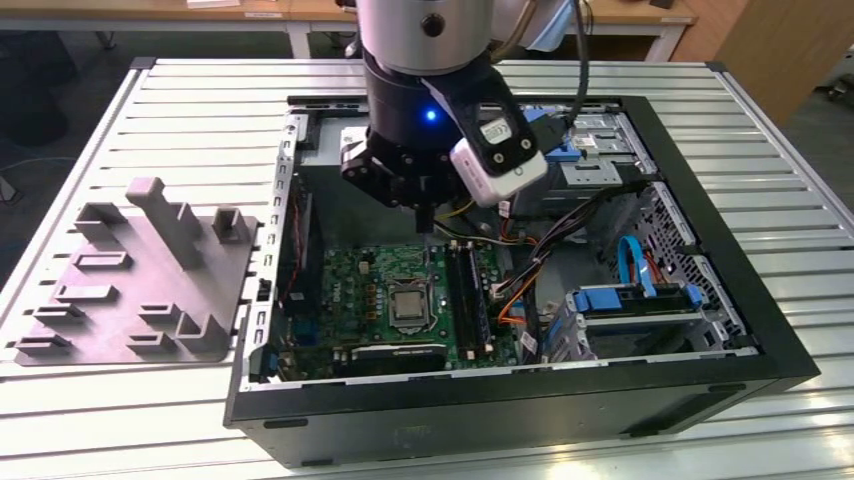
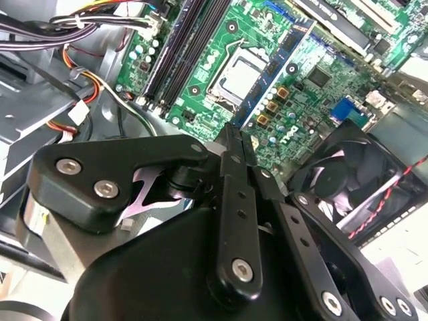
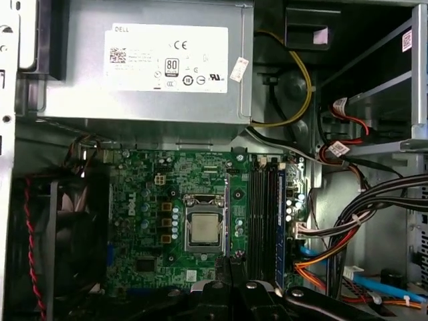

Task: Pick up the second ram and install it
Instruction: 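Insert the second ram into the second slot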

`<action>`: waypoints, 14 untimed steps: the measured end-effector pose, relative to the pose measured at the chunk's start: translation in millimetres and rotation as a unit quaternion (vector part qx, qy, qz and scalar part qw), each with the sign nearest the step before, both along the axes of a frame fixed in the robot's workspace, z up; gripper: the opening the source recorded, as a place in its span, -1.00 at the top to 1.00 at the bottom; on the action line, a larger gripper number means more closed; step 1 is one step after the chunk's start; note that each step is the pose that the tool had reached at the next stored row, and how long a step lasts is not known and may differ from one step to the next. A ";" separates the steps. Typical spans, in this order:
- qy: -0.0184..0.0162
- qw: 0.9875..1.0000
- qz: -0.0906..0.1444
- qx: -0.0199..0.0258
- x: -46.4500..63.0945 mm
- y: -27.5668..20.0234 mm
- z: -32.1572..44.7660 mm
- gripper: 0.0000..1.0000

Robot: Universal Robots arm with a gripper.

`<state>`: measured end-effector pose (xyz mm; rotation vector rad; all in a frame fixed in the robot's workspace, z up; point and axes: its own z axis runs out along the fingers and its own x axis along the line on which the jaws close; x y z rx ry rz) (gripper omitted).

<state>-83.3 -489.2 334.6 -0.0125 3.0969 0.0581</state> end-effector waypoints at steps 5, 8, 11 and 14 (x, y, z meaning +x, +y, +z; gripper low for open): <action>0.000 1.000 -0.008 0.000 3.6 -0.2 -4.7 0.77; 0.000 1.000 -0.010 0.000 8.6 -0.3 -6.4 0.77; 0.000 1.000 -0.011 0.000 13.9 -0.2 -8.1 0.77; 0.000 1.000 -0.012 0.000 19.2 -0.2 -9.9 0.77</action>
